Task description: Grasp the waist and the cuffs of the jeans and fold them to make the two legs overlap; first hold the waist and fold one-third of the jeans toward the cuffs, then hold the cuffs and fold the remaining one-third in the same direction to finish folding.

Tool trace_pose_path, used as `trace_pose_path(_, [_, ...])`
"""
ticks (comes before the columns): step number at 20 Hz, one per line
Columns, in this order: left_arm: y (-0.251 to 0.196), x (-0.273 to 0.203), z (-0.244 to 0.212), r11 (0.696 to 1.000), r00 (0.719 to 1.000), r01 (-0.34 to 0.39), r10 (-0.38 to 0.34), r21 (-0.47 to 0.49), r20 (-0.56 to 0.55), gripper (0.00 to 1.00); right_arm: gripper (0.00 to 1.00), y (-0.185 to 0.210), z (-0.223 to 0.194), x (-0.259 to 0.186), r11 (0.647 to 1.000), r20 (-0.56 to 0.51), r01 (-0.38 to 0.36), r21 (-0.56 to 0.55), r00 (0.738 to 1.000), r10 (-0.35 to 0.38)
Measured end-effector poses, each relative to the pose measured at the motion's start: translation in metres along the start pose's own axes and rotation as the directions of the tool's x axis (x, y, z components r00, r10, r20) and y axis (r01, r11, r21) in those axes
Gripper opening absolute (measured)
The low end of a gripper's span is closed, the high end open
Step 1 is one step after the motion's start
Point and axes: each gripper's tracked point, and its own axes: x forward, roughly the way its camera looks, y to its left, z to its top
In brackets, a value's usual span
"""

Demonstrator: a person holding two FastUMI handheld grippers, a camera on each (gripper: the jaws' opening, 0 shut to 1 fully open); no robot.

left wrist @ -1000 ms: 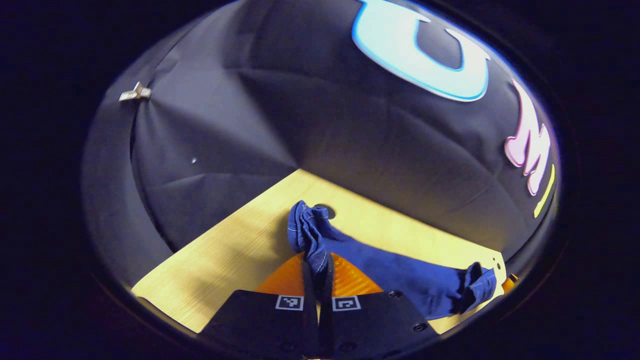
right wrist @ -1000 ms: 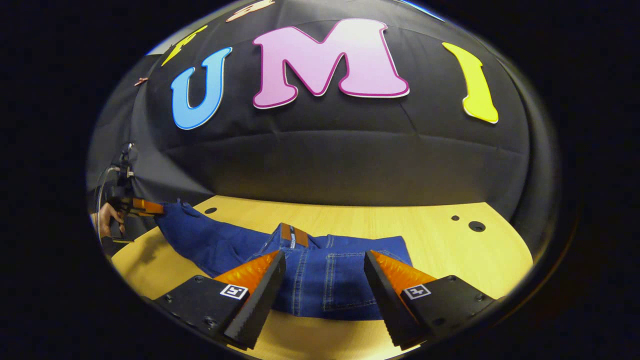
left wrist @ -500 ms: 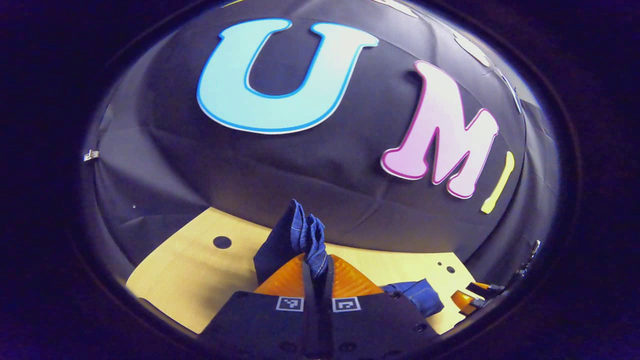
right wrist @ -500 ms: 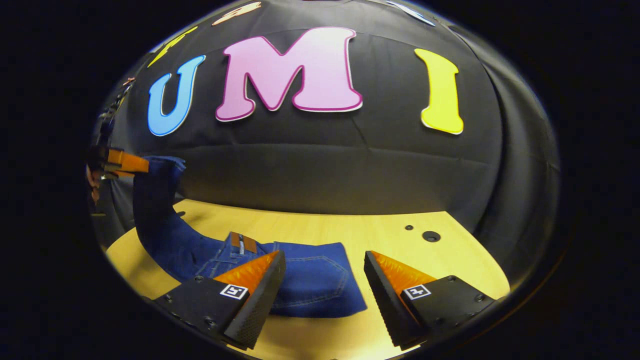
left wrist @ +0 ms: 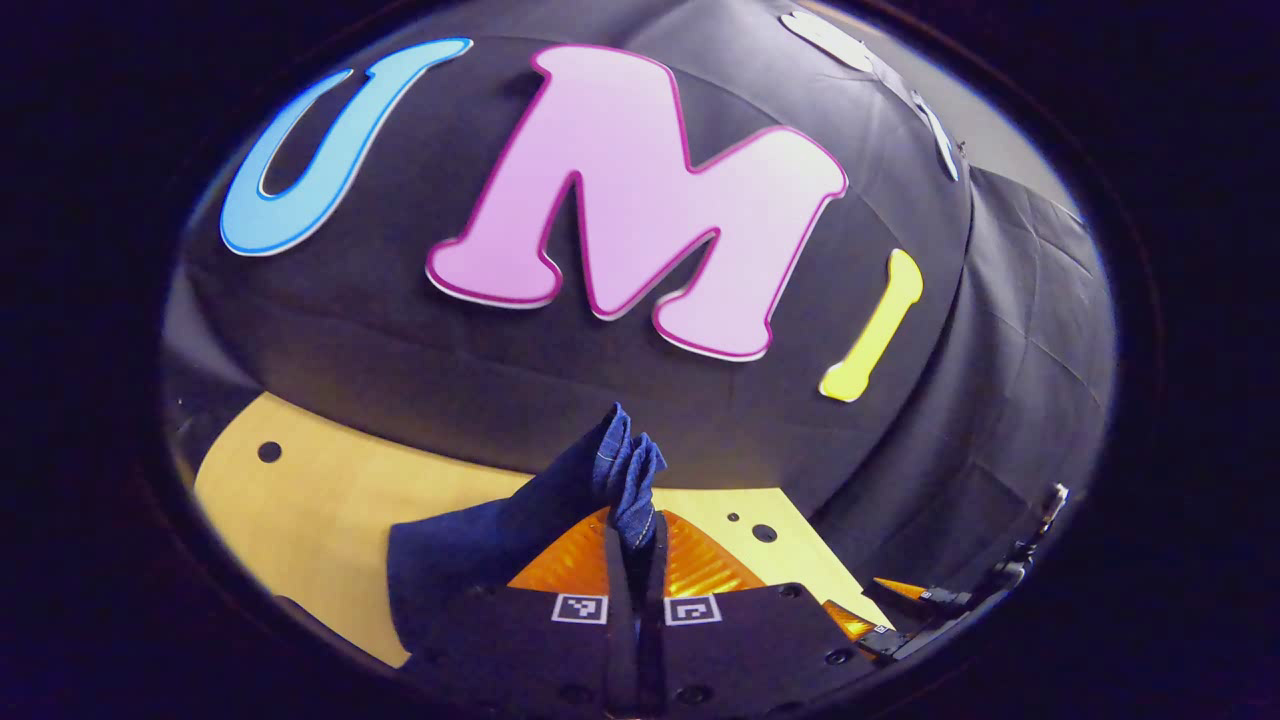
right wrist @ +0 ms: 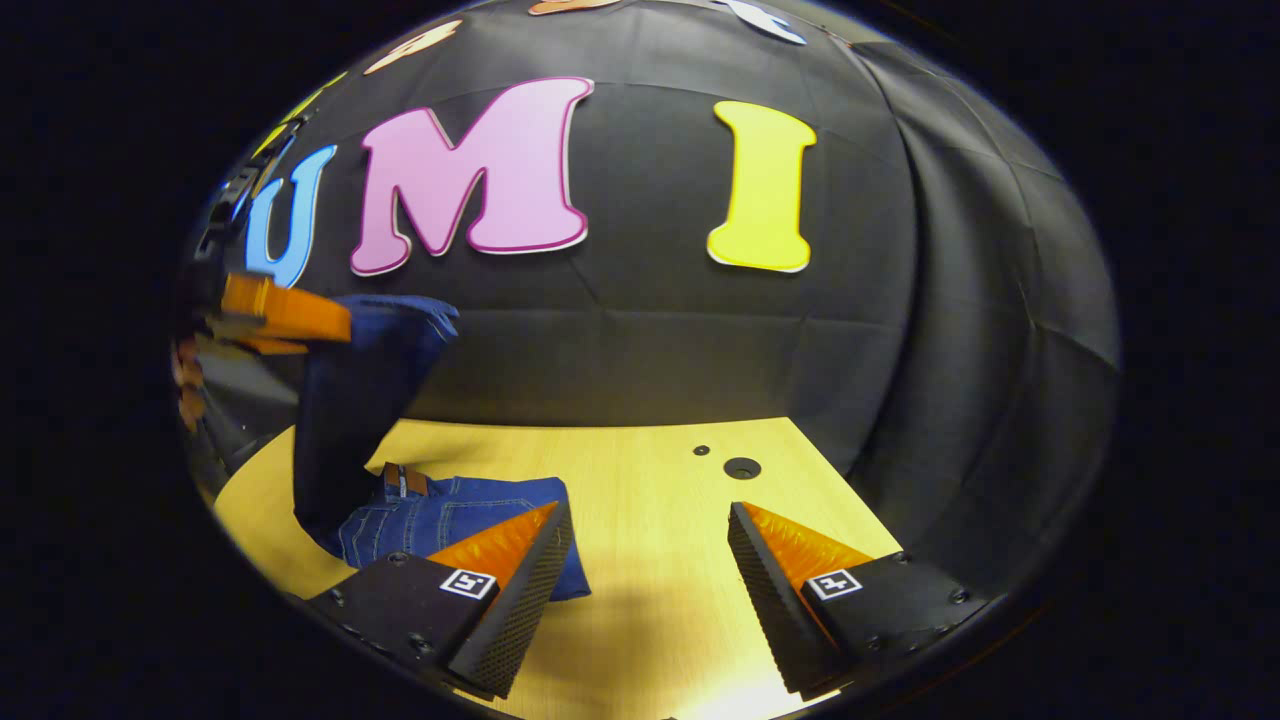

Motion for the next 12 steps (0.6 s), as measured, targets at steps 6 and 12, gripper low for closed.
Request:
trace_pose_path(6, [-0.037,0.048,-0.094,0.995,0.986,0.05,-0.035,0.088,-0.165,0.2,0.96,-0.033,-0.015,-0.033,0.995,-0.03,0.059,0.085,0.998,-0.057])
trace_pose_path(12, [-0.027,-0.012,-0.052,0.988,0.996,0.061,-0.052,0.142,-0.071,0.97,0.96,-0.013,0.017,-0.063,0.998,0.006,0.003,0.064,1.0,-0.004])
